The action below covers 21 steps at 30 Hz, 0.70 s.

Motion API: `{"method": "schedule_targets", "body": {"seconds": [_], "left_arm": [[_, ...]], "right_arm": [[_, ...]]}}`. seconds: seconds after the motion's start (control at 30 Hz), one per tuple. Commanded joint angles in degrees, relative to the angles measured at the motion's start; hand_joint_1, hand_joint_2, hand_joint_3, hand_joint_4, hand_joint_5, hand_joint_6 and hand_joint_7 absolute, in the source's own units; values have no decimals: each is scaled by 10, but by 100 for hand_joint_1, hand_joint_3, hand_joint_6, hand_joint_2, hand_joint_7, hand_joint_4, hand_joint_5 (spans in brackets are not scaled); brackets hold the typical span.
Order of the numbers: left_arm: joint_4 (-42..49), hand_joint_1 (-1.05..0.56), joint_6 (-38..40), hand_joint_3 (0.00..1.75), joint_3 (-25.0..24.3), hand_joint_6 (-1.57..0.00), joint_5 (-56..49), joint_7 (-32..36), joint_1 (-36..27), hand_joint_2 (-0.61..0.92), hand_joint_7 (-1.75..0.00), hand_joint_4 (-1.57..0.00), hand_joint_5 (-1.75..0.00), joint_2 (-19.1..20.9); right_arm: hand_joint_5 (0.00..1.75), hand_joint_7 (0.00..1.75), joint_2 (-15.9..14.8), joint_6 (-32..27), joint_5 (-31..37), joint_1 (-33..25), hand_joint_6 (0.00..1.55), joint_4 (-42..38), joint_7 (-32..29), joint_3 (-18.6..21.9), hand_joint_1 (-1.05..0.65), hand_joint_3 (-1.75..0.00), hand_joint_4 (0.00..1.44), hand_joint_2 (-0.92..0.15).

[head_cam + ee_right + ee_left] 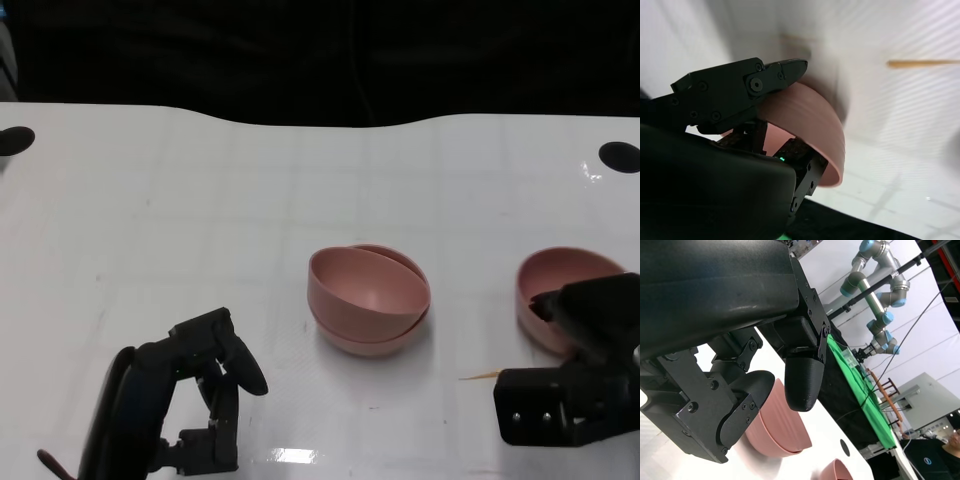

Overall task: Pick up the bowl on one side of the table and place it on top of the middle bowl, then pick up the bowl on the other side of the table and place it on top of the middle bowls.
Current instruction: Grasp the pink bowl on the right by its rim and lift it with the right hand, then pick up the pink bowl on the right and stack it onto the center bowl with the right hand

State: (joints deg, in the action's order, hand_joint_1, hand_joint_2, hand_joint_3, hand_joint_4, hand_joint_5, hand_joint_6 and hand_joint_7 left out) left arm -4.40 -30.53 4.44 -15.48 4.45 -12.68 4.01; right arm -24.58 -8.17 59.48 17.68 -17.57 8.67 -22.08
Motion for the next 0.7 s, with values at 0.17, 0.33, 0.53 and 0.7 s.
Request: {"method": "schedule_targets", "body": {"seconds": [0.17, 0.33, 0.53, 0.7], "left_arm": [[-3, 3, 1, 165, -3, -88, 3, -2, 0, 22, -155, -99, -168, 9], [-2, 4, 1, 165, -3, -88, 3, -2, 0, 22, -155, -99, -167, 9], [-2, 4, 1, 166, -3, -88, 3, -2, 0, 21, -154, -99, -167, 9], [0, 5, 0, 165, -4, -87, 5, -4, 1, 22, -155, -99, -168, 11]], "right_arm": [[161, 10, -17, 40, -22, -12, 103, -8, -90, -7, -23, -12, 85, -92], [173, 9, -25, 75, -42, -28, 117, 35, -141, 6, -21, -8, 84, -92], [174, 7, -27, 76, -45, -28, 119, 35, -144, 5, -21, -7, 84, -92], [175, 155, -5, 241, -133, -13, 84, 91, -299, 53, -7, -117, 97, -26]]}}
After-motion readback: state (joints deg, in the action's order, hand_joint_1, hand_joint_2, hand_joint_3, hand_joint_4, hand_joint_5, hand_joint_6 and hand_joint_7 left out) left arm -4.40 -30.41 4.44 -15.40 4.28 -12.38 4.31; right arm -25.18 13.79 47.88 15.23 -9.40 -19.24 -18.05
